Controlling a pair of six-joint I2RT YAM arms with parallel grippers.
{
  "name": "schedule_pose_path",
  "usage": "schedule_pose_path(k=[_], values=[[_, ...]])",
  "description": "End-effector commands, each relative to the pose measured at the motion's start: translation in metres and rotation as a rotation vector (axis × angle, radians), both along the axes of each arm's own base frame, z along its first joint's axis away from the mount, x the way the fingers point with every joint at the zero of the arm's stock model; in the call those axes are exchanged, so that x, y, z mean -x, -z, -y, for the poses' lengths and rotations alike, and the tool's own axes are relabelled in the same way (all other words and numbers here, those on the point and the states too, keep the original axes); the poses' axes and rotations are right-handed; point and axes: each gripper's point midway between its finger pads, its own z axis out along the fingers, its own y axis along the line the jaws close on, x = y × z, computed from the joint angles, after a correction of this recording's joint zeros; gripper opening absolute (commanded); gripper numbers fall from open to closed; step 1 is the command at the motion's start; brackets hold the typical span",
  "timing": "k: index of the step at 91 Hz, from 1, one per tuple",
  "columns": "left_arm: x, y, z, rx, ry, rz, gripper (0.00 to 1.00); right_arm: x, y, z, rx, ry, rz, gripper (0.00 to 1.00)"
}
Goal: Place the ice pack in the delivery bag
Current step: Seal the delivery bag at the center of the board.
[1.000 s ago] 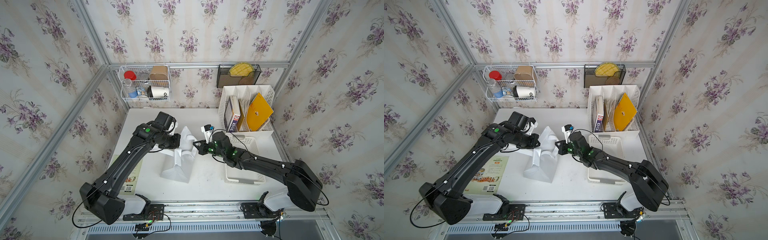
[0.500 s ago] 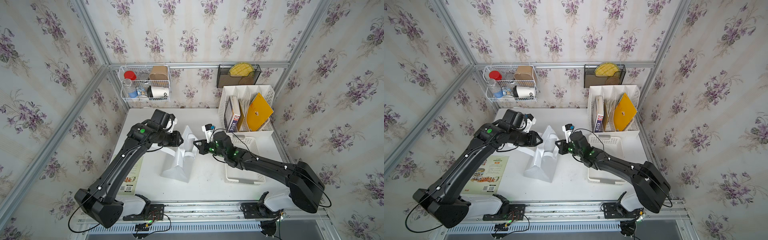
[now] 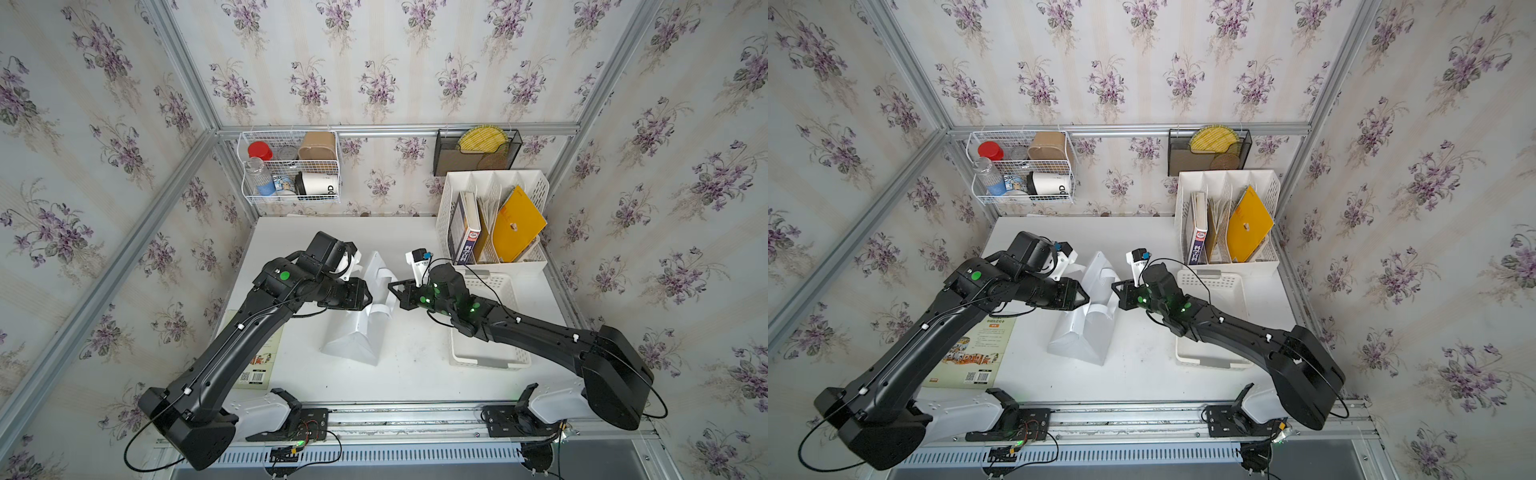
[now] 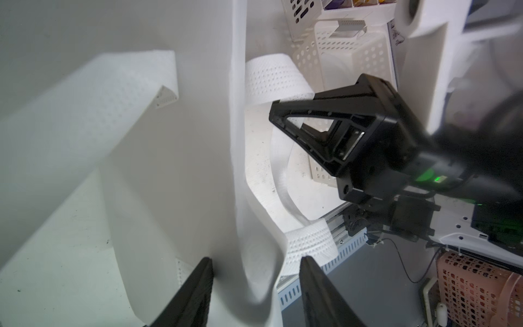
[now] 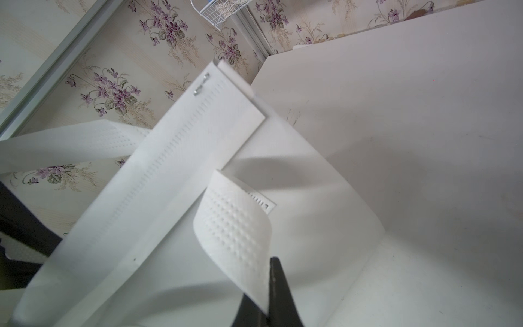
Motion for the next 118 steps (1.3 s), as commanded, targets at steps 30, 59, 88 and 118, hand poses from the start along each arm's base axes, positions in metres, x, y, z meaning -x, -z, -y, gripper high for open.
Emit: schedule_pose_path(k=[30, 59, 88, 118], values=[[-0.016, 0.014, -0.008, -0.094, -0.059, 0.010, 0.46, 0.001, -0.002, 0.000, -0.014, 0.000, -0.001, 0.00], [-0.018, 0.021, -0.008, -0.098, -0.063, 0.002, 0.16, 0.002, -0.003, 0.002, -0.012, 0.004, 0.004, 0.00], [-0.013, 0.019, -0.011, -0.104, -0.053, 0.006, 0.00, -0.008, -0.008, 0.009, 0.015, 0.041, 0.036, 0.00], [-0.009, -0.007, 0.001, 0.017, -0.024, 0.068, 0.45, -0.011, -0.003, 0.008, 0.021, 0.029, 0.018, 0.00]])
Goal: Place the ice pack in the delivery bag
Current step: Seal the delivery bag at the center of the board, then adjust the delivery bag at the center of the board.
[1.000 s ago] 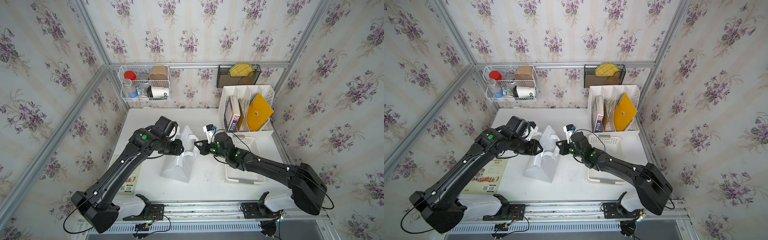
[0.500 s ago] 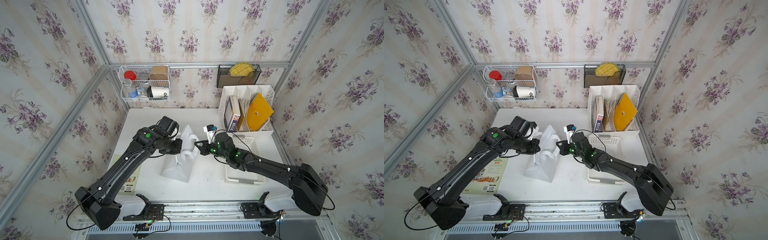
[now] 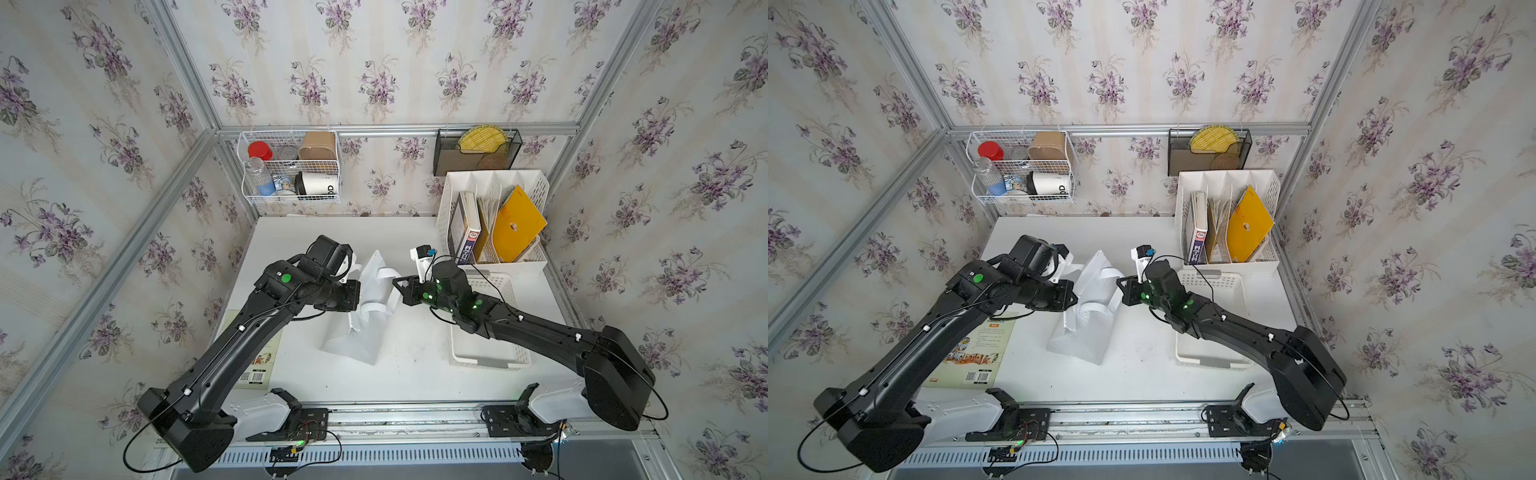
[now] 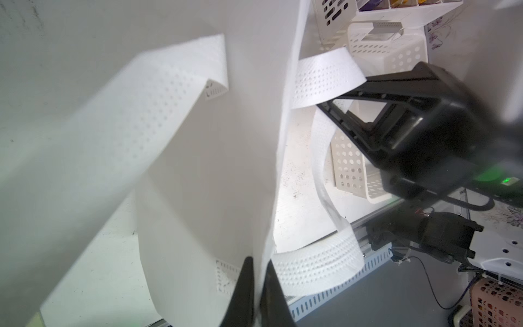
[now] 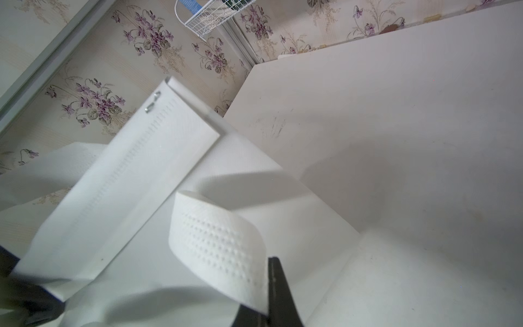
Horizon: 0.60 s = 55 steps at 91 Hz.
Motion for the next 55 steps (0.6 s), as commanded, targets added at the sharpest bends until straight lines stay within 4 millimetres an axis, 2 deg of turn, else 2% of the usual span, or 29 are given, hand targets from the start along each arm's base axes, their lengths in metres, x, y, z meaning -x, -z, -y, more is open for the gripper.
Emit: schedule_pose_path(k=[1, 12, 22, 42, 55], values=[[-0.006, -0.015, 0.011, 0.064, 0.022, 0.048, 0.46, 0.000, -0.004, -0.002, -0.004, -0.014, 0.012, 0.00], [-0.015, -0.020, 0.008, 0.038, 0.000, 0.074, 0.54, 0.002, -0.005, -0.002, -0.008, -0.019, 0.011, 0.00], [-0.023, -0.019, 0.011, 0.027, -0.005, 0.075, 0.54, 0.003, -0.004, -0.002, -0.008, -0.021, 0.008, 0.00], [-0.022, 0.002, 0.007, -0.031, -0.007, 0.022, 0.54, 0.004, -0.003, 0.000, -0.003, -0.019, 0.010, 0.00], [-0.018, 0.009, 0.009, -0.025, 0.006, -0.002, 0.53, 0.004, -0.003, -0.001, -0.005, -0.021, 0.009, 0.01]])
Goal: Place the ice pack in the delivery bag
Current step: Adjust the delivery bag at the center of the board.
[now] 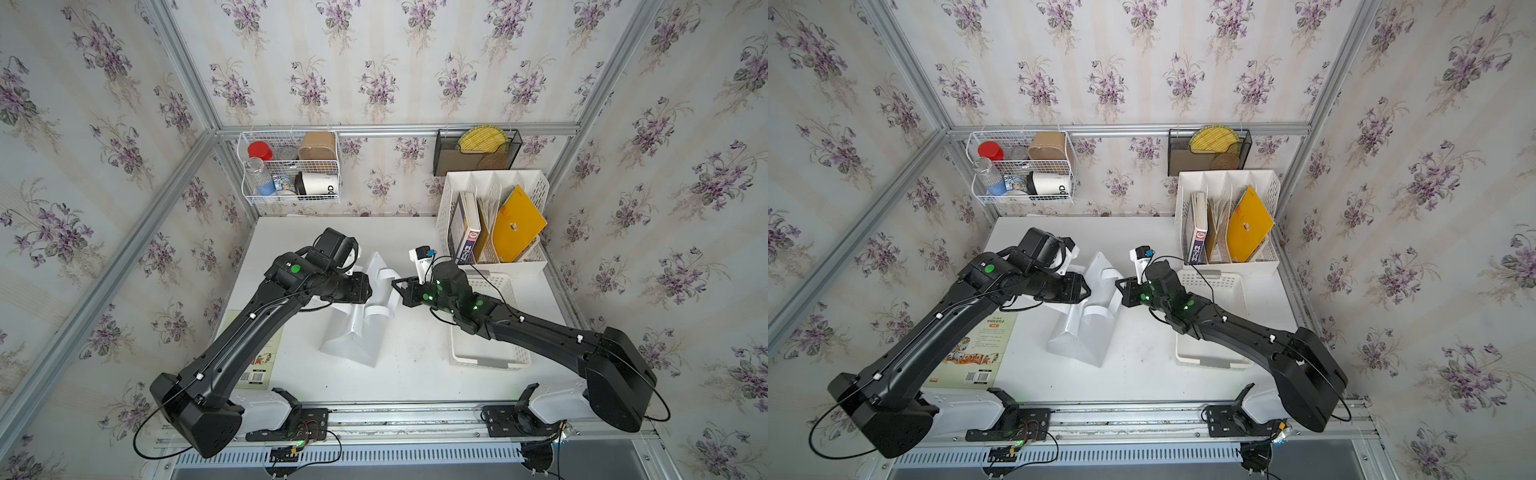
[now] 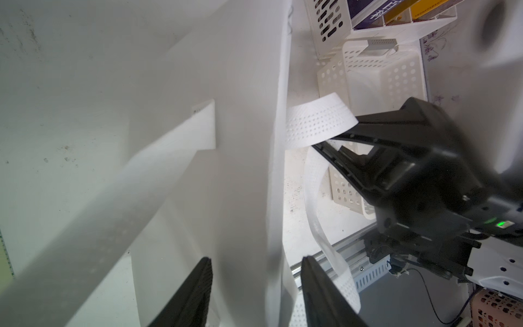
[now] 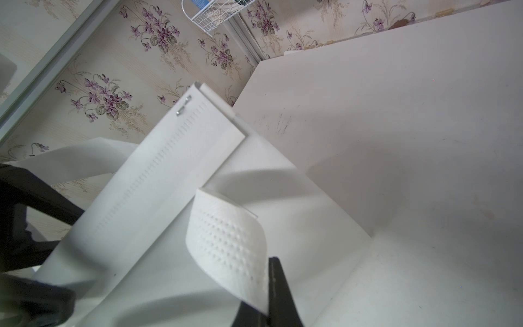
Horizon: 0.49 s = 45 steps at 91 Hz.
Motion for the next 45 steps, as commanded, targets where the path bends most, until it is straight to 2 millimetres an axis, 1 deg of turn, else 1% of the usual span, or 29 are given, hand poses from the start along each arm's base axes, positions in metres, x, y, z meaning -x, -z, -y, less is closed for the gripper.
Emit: schedule_pose_path(k=[1, 8, 16, 21, 30, 38, 45], values=[[0.003, 0.004, 0.000, -0.004, 0.018, -0.007, 0.53, 0.000, -0.001, -0.001, 0.000, -0.006, 0.012, 0.00], [0.004, 0.007, 0.002, 0.000, 0.025, -0.021, 0.47, -0.001, -0.001, -0.001, -0.001, -0.004, 0.013, 0.01], [0.007, 0.011, 0.003, 0.002, 0.033, -0.036, 0.37, -0.001, -0.001, -0.001, 0.000, -0.004, 0.013, 0.01], [0.007, 0.013, 0.002, -0.005, 0.031, -0.041, 0.22, -0.001, -0.001, -0.001, 0.000, -0.002, 0.014, 0.01], [0.009, 0.016, 0.000, -0.015, 0.027, -0.051, 0.00, -0.001, -0.001, -0.001, 0.000, -0.002, 0.014, 0.01], [0.007, 0.016, -0.003, -0.029, 0.011, -0.048, 0.00, -0.001, -0.003, -0.001, -0.004, -0.001, 0.018, 0.01], [0.003, 0.011, -0.009, -0.049, -0.022, -0.026, 0.00, -0.001, -0.007, 0.000, -0.009, 0.000, 0.023, 0.01]])
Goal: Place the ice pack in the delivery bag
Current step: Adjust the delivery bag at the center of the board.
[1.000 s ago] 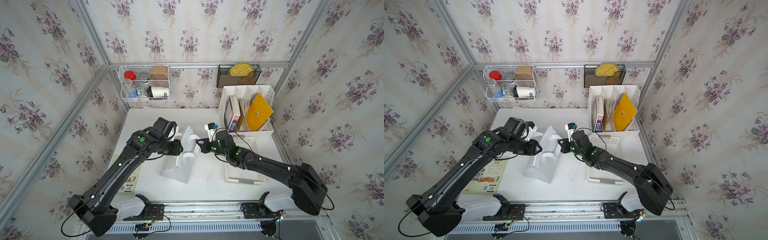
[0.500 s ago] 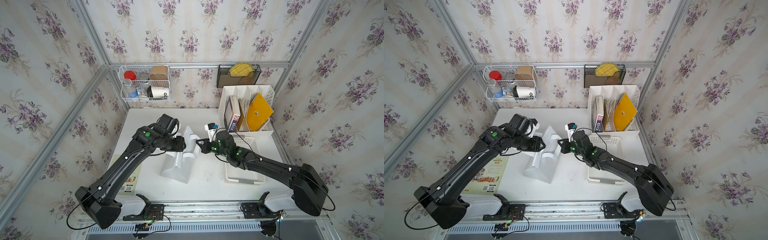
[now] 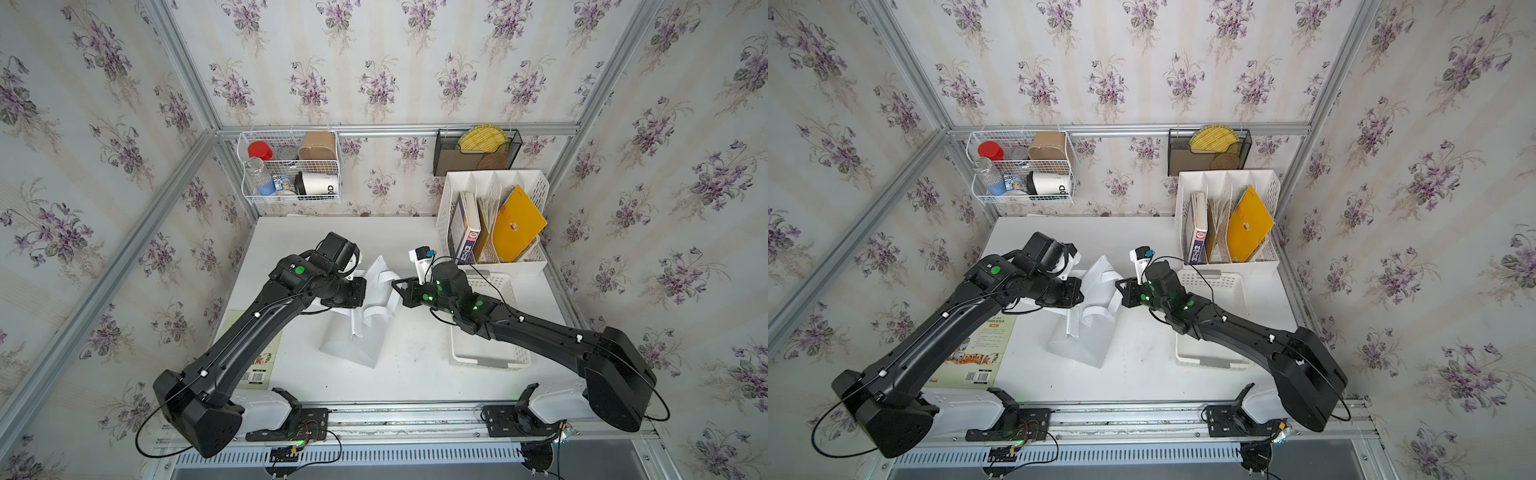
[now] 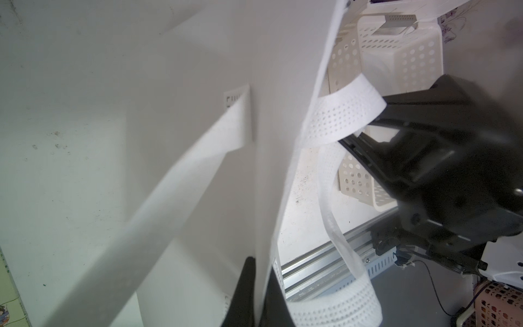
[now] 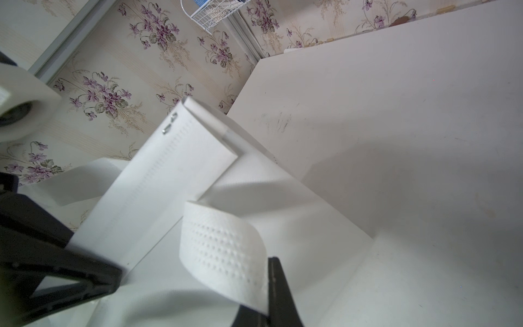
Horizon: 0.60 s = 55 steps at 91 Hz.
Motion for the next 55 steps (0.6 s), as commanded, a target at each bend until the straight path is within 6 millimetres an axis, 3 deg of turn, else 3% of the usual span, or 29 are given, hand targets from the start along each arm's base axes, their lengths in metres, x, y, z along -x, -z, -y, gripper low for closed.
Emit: schedule_pose_path(k=[1, 16, 38, 55], values=[[-0.003, -0.004, -0.008, -0.034, -0.042, 0.016, 0.00, -0.002, -0.008, 0.000, -0.010, 0.003, 0.027, 0.01], [-0.016, -0.019, -0.019, -0.034, -0.144, 0.109, 0.00, 0.000, -0.016, 0.002, -0.023, 0.004, 0.039, 0.03], [-0.037, -0.037, -0.018, 0.015, -0.243, 0.182, 0.00, 0.005, -0.030, 0.011, -0.045, 0.018, 0.064, 0.60], [-0.052, -0.045, -0.021, 0.012, -0.303, 0.205, 0.00, 0.012, -0.044, 0.023, -0.063, 0.034, 0.094, 0.69]])
